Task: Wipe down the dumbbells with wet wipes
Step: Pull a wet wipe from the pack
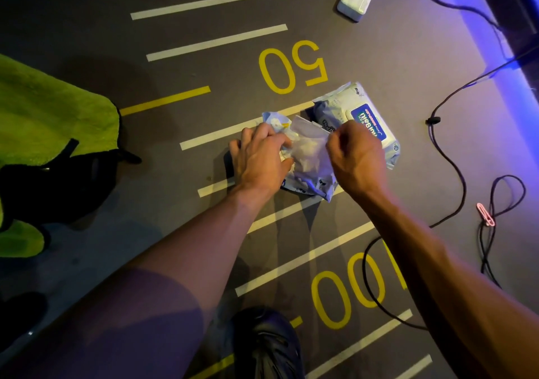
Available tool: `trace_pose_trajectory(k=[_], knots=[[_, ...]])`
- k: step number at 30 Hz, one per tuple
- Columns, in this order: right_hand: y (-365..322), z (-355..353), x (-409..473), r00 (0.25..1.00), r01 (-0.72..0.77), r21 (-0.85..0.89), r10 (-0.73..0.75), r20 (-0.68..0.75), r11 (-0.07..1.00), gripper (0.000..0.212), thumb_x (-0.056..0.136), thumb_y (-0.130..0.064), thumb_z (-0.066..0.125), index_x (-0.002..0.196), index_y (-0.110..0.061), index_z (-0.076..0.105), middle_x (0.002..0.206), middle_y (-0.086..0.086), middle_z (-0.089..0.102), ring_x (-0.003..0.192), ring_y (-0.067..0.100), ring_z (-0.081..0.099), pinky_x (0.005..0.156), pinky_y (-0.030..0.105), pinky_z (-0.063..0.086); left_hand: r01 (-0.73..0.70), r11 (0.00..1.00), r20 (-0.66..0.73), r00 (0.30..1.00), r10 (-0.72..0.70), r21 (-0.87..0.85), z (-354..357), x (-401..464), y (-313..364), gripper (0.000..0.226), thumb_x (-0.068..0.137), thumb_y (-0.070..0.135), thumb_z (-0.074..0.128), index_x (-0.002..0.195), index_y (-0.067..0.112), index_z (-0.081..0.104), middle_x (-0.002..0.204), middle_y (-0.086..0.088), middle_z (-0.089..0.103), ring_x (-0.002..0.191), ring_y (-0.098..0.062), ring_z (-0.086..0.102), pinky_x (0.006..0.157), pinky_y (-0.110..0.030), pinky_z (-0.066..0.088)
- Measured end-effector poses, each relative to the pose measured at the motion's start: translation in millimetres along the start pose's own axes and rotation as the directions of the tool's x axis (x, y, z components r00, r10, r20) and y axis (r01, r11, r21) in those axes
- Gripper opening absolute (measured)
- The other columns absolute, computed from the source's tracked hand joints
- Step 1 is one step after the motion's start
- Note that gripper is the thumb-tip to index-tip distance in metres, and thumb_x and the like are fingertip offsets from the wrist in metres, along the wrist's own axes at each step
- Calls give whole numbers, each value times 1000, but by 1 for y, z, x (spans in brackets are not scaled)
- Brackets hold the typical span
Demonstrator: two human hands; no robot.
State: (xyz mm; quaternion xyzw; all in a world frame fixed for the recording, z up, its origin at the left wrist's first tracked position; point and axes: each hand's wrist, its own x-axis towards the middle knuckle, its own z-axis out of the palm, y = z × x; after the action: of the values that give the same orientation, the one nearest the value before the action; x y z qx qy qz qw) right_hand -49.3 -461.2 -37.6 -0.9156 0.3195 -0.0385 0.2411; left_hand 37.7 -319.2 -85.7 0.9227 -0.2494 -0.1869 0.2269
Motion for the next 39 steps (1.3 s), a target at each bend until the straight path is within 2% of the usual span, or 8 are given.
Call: trace_pose_trajectory(k=[6, 9, 12, 18, 24, 28, 33, 39], knots=[[-14, -4, -3, 977, -128, 350, 179, -119, 928, 23, 109, -28, 43, 99, -9, 51, 97, 7, 61, 81, 13, 57, 64, 13, 48, 28, 999, 22, 999, -28, 32, -2, 1, 4, 36, 93, 39, 72, 128, 35, 66, 134, 2, 55, 126, -27, 44, 94, -41, 30], [-11, -4, -6, 923, -233, 622, 371, -100, 748, 18, 106, -31, 44, 92, -21, 49, 111, 14, 67, 105, 27, 68, 79, 42, 62, 51, 999, 34, 998, -51, 7, -4, 3, 7, 30, 93, 41, 71, 123, 35, 67, 130, 2, 56, 126, -27, 44, 96, -44, 32], [-11, -5, -12, 901, -249, 728, 429, -69, 639, 20, 98, -37, 48, 92, -18, 52, 116, 13, 68, 110, 29, 69, 78, 44, 63, 62, 998, 39, 997, -62, 2, -5, 5, 15, 25, 93, 36, 71, 117, 34, 67, 130, 2, 56, 126, -28, 44, 97, -45, 33], [9, 4, -21, 945, -309, 475, 322, 56, 824, 27, 100, -35, 43, 94, -10, 51, 97, 3, 59, 93, 18, 58, 58, 19, 51, -3, 997, 72, 997, 8, -78, 0, -1, 13, 42, 88, 41, 74, 128, 35, 62, 130, 2, 54, 126, -29, 44, 106, -46, 31], [3, -4, -25, 981, -159, 194, 177, -78, 968, 29, 97, -47, 63, 96, -19, 57, 100, -5, 63, 90, 13, 63, 57, 19, 45, -3, 990, 50, 999, 10, -139, 3, -5, 14, 57, 84, 41, 77, 137, 38, 56, 136, 4, 52, 131, -28, 43, 112, -49, 29], [6, -1, -16, 973, -184, 306, 218, -81, 934, 19, 96, -34, 68, 93, -16, 64, 102, -1, 69, 100, 20, 66, 56, 15, 46, -127, 977, -62, 991, 118, -170, 1, -12, 17, 71, 76, 35, 84, 139, 42, 52, 140, 4, 47, 129, -25, 46, 111, -50, 34], [4, -6, -10, 954, -278, 509, 297, 45, 814, 19, 95, -28, 71, 90, -10, 75, 92, 9, 76, 89, 28, 74, 66, 44, 65, -301, 952, -152, 940, 305, 49, 8, -14, 9, 17, 80, 32, 84, 93, 30, 73, 134, 2, 60, 123, -31, 52, 107, -52, 35], [-10, -15, -5, 826, -476, 776, 514, 232, 414, 25, 101, -17, 60, 77, -16, 64, 83, 9, 67, 74, 22, 65, 64, 34, 59, -281, 948, -84, 951, 296, 151, 7, -10, 0, 8, 85, 24, 80, 91, 28, 77, 122, 6, 66, 114, -32, 55, 108, -51, 33]])
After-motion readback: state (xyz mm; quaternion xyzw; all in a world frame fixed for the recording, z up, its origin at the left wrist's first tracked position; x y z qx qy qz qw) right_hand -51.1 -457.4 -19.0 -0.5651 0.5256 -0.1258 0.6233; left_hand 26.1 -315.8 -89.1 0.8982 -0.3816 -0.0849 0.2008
